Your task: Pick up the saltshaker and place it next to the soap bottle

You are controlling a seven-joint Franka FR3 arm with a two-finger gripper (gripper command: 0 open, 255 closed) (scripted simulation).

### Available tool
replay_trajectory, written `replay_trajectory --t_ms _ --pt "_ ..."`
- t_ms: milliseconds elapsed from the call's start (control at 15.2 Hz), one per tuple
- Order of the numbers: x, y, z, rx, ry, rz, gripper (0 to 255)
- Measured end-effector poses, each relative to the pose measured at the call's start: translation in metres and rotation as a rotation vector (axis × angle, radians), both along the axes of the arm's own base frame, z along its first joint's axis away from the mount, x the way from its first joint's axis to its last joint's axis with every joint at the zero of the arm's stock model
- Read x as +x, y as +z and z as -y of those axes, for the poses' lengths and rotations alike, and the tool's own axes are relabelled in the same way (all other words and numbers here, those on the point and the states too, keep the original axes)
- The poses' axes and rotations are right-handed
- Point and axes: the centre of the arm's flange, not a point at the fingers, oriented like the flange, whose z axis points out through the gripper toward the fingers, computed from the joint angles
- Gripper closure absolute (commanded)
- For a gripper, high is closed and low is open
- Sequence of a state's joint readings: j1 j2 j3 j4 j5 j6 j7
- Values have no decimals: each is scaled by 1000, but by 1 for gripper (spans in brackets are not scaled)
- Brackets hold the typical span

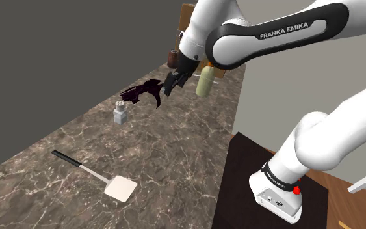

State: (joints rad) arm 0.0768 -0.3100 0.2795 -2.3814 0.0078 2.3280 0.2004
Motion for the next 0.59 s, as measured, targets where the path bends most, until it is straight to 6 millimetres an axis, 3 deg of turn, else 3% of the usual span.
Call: replay_trajectory --t_ms 594 --pt "50 -59 -77 38 37 48 0"
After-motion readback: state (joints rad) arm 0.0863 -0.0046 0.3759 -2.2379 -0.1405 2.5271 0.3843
